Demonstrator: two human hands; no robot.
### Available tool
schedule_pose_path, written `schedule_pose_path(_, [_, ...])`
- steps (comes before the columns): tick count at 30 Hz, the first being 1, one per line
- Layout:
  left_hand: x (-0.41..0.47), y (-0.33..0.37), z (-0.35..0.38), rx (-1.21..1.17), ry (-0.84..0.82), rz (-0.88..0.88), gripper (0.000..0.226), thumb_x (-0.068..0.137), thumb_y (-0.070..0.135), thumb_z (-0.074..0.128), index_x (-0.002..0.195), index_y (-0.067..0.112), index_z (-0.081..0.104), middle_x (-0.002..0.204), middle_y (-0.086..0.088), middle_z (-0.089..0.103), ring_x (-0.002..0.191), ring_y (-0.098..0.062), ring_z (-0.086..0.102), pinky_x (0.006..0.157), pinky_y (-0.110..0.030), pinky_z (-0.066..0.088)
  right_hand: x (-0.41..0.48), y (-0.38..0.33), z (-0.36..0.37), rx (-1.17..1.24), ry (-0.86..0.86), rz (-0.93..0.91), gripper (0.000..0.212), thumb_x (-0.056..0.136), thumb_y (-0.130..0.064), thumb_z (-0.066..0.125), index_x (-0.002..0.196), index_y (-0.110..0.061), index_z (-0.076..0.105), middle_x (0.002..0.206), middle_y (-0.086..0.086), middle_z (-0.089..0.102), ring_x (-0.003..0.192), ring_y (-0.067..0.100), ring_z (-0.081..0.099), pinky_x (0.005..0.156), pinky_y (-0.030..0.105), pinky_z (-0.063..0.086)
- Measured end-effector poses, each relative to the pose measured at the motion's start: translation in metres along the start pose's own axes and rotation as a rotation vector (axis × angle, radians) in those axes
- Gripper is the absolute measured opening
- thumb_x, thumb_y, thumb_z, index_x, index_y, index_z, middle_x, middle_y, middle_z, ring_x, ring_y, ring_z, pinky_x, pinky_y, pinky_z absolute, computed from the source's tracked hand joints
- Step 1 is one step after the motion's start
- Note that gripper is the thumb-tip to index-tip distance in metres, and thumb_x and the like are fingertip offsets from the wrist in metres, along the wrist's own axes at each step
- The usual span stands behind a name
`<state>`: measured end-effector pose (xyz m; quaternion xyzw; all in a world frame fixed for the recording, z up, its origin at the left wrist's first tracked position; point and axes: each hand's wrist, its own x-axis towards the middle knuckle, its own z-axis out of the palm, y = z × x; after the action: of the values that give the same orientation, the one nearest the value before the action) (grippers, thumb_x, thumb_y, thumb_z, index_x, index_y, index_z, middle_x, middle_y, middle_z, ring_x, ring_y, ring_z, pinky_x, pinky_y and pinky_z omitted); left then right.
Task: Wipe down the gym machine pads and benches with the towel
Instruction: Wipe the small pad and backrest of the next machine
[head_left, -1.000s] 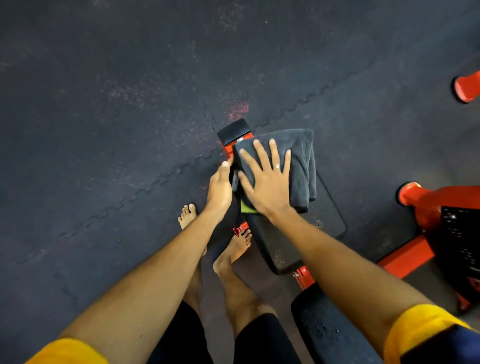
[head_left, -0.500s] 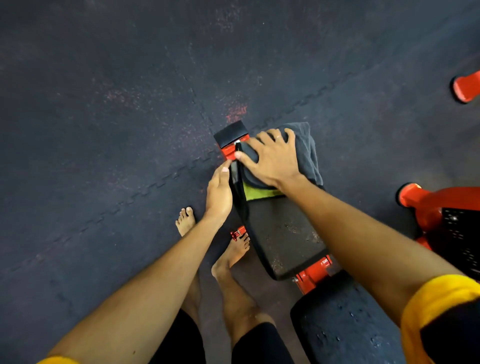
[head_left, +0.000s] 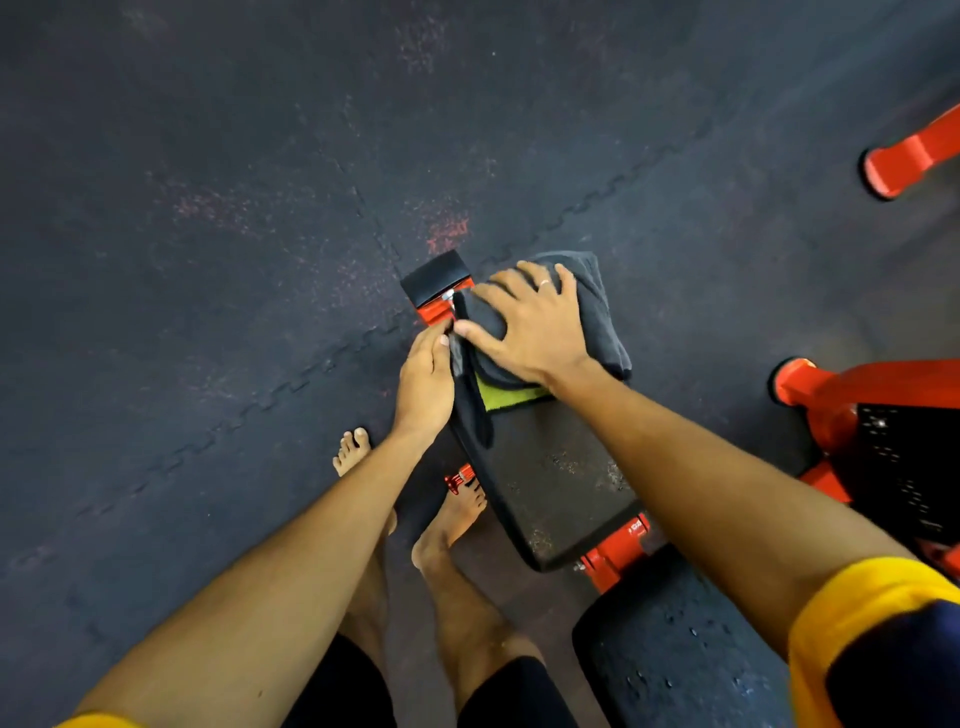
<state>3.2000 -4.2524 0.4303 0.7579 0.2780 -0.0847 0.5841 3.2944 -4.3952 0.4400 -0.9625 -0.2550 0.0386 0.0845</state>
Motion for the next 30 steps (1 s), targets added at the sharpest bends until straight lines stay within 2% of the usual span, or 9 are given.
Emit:
schedule_pose_path(3, [0.007,0.0,-0.002,0.071,-0.044,0.024,0.04,0.112,0.022,0.035,0.146,0.016,0.055,0.147,0.003,0.055,0.135,-0.009,0.047,0.115,-0.023,0.033,0.004,0.007,-0.005,0.091,-0.025,0.363,0.071,0.089,-0.087,0.033,0.13,-0.037,0.063,0.134,-0.007,0.059,0.125,0.034,0.054,0.096,0.052,0.044])
schedule_pose_path(7, [0.015,0.01,-0.002,0.209,-0.123,0.099,0.04,0.111,0.024,0.036,0.147,0.018,0.054,0.15,0.004,0.053,0.138,-0.009,0.045,0.111,-0.018,0.029,-0.029,0.006,-0.006,0.22,-0.019,0.66,0.08,0.09,-0.086,0.029,0.155,-0.039,0.037,0.157,-0.002,0.041,0.139,0.036,0.043,0.111,0.054,0.036])
schedule_pose_path(11, [0.025,0.022,0.001,0.311,-0.187,0.152,0.041,0.111,0.028,0.035,0.149,0.024,0.052,0.151,0.008,0.052,0.14,-0.008,0.044,0.115,-0.026,0.032,-0.072,-0.008,-0.008,0.129,-0.058,0.537,0.081,0.095,-0.082,0.03,0.163,-0.041,0.016,0.173,0.001,0.015,0.156,0.034,0.019,0.123,0.055,0.021])
schedule_pose_path(16, [0.03,0.029,0.004,0.481,-0.22,0.163,0.044,0.111,0.036,0.031,0.152,0.032,0.045,0.156,0.011,0.047,0.142,-0.014,0.042,0.112,-0.034,0.032,-0.037,0.026,-0.009,-0.009,-0.124,0.221,0.085,0.085,-0.091,0.033,0.157,-0.047,0.032,0.167,-0.002,0.03,0.15,0.042,0.029,0.115,0.066,0.027])
schedule_pose_path(18, [0.03,0.032,0.005,0.538,-0.226,0.156,0.044,0.111,0.038,0.029,0.154,0.033,0.042,0.157,0.009,0.045,0.144,-0.017,0.041,0.113,-0.037,0.032,-0.018,0.034,-0.013,0.071,-0.177,0.272,0.087,0.08,-0.095,0.038,0.153,-0.047,0.039,0.158,-0.005,0.04,0.135,0.041,0.048,0.103,0.059,0.045])
schedule_pose_path(20, [0.031,0.035,0.004,0.576,-0.24,0.152,0.045,0.112,0.037,0.029,0.155,0.033,0.04,0.159,0.009,0.043,0.145,-0.019,0.04,0.114,-0.038,0.031,-0.019,0.035,-0.015,0.176,-0.183,0.439,0.083,0.079,-0.095,0.041,0.148,-0.048,0.039,0.146,-0.008,0.047,0.12,0.037,0.059,0.09,0.05,0.051])
schedule_pose_path(24, [0.035,0.037,0.002,0.608,-0.315,0.202,0.046,0.112,0.035,0.03,0.156,0.026,0.04,0.16,0.007,0.041,0.148,-0.015,0.036,0.116,-0.033,0.028,-0.059,0.033,-0.013,0.253,-0.082,0.736,0.08,0.085,-0.089,0.039,0.15,-0.041,0.039,0.143,-0.006,0.052,0.119,0.036,0.059,0.092,0.05,0.049])
schedule_pose_path(28, [0.047,0.049,0.01,0.623,-0.384,0.245,0.046,0.112,0.031,0.031,0.156,0.018,0.039,0.16,0.0,0.041,0.148,-0.017,0.035,0.117,-0.031,0.026,-0.095,0.019,-0.001,0.173,-0.023,0.682,0.078,0.094,-0.08,0.036,0.16,-0.038,0.03,0.16,0.0,0.04,0.139,0.035,0.044,0.111,0.054,0.039])
schedule_pose_path(30, [0.051,0.056,0.021,0.642,-0.399,0.255,0.048,0.112,0.032,0.029,0.157,0.018,0.037,0.161,0.0,0.04,0.148,-0.019,0.035,0.117,-0.031,0.026,-0.083,0.019,-0.001,0.15,-0.014,0.664,0.073,0.097,-0.078,0.033,0.159,-0.041,0.029,0.162,-0.002,0.039,0.141,0.033,0.043,0.11,0.055,0.037])
